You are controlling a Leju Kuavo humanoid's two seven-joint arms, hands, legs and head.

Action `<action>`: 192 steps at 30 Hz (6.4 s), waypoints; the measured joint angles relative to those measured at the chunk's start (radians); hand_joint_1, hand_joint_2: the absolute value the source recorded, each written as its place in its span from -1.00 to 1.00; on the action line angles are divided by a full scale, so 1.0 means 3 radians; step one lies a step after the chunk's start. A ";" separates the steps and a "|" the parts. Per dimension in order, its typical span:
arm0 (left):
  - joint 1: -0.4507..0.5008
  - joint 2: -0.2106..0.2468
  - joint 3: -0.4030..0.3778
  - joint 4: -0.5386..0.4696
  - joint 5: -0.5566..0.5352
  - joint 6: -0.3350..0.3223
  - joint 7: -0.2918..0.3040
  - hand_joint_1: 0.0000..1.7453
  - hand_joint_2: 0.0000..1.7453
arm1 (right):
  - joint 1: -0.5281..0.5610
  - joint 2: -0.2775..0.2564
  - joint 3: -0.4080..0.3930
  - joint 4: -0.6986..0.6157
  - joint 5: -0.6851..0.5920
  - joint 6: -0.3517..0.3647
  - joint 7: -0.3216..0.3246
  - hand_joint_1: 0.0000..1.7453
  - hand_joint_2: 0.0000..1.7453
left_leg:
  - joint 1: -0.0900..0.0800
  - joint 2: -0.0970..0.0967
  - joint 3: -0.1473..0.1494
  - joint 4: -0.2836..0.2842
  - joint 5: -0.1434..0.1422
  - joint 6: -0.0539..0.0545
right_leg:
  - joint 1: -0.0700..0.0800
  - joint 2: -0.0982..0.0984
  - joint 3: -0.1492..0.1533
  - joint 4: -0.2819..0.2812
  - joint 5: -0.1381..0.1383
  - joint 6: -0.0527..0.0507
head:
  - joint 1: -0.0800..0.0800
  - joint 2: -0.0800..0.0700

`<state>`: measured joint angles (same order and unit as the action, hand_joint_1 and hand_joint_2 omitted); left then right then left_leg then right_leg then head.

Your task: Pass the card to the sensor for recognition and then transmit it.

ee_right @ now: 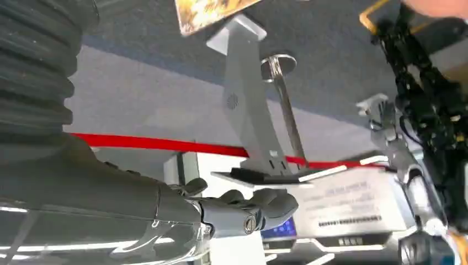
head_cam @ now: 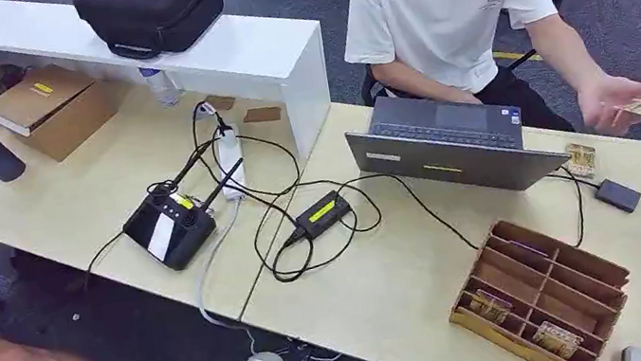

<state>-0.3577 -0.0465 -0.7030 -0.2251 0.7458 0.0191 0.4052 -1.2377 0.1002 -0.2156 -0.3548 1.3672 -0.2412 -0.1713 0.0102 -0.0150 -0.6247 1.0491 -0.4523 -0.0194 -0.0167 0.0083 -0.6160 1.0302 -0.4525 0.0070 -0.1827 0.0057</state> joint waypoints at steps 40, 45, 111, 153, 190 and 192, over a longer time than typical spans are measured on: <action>-0.0017 -0.0177 0.0011 0.0003 0.0086 0.0240 -0.0533 -1.00 1.00 | -0.0014 0.0264 0.1601 -0.0453 -0.1336 0.0129 -0.0058 1.00 1.00 | 0.0005 0.0012 -0.0001 -0.0003 0.0004 -0.0007 | 0.0004 0.0015 -0.0011 0.0000 0.0002 -0.0003 | -0.0001 0.0001; -0.0012 -0.0176 0.0048 0.0003 0.0123 0.0201 -0.0533 -1.00 1.00 | -0.0009 0.0259 0.1652 -0.0460 -0.1401 0.0153 -0.0072 1.00 1.00 | 0.0004 0.0012 -0.0002 -0.0003 0.0004 -0.0007 | 0.0004 0.0015 -0.0012 0.0000 0.0002 -0.0003 | -0.0001 0.0000; 0.0013 -0.0202 0.0261 0.0004 0.0197 0.0134 -0.0542 -1.00 1.00 | 0.0047 0.0120 0.2042 -0.0509 -0.1920 0.0091 -0.0048 1.00 1.00 | 0.0004 0.0012 -0.0002 -0.0003 0.0004 -0.0007 | 0.0004 0.0015 -0.0012 0.0000 0.0002 -0.0003 | -0.0001 0.0001; 0.0082 -0.0164 0.0362 0.0004 0.0250 0.0008 -0.0595 -1.00 1.00 | 0.0577 -0.0474 0.2113 -0.0664 -0.2399 -0.0146 -0.0385 1.00 1.00 | 0.0004 0.0011 -0.0002 -0.0003 0.0004 -0.0008 | 0.0003 0.0012 -0.0013 0.0000 0.0002 -0.0003 | -0.0001 0.0000; 0.0323 0.0010 0.0647 0.0004 0.0207 -0.0076 -0.0792 -1.00 1.00 | 0.2378 -0.1265 0.0912 -0.1095 -0.2916 -0.0464 -0.1179 1.00 1.00 | 0.0004 0.0003 -0.0007 -0.0004 -0.0001 -0.0004 | 0.0004 0.0003 -0.0012 -0.0003 -0.0001 0.0000 | -0.0001 0.0000; 0.0329 0.0016 0.0659 0.0004 0.0202 -0.0083 -0.0795 -1.00 1.00 | 0.2428 -0.1267 0.0852 -0.1116 -0.2922 -0.0456 -0.1189 1.00 1.00 | 0.0004 0.0003 -0.0007 -0.0004 -0.0001 -0.0004 | 0.0004 0.0003 -0.0012 -0.0003 -0.0001 0.0000 | -0.0001 0.0000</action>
<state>-0.2589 -0.0416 -0.5054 -0.2239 0.8064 -0.0057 0.1667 -0.5091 -0.2800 0.0400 -0.6897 0.4906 -0.3780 -0.5280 0.0113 -0.0142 -0.6267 1.0479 -0.4525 -0.0206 -0.0156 0.0091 -0.6197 1.0291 -0.4529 0.0072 -0.1831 0.0057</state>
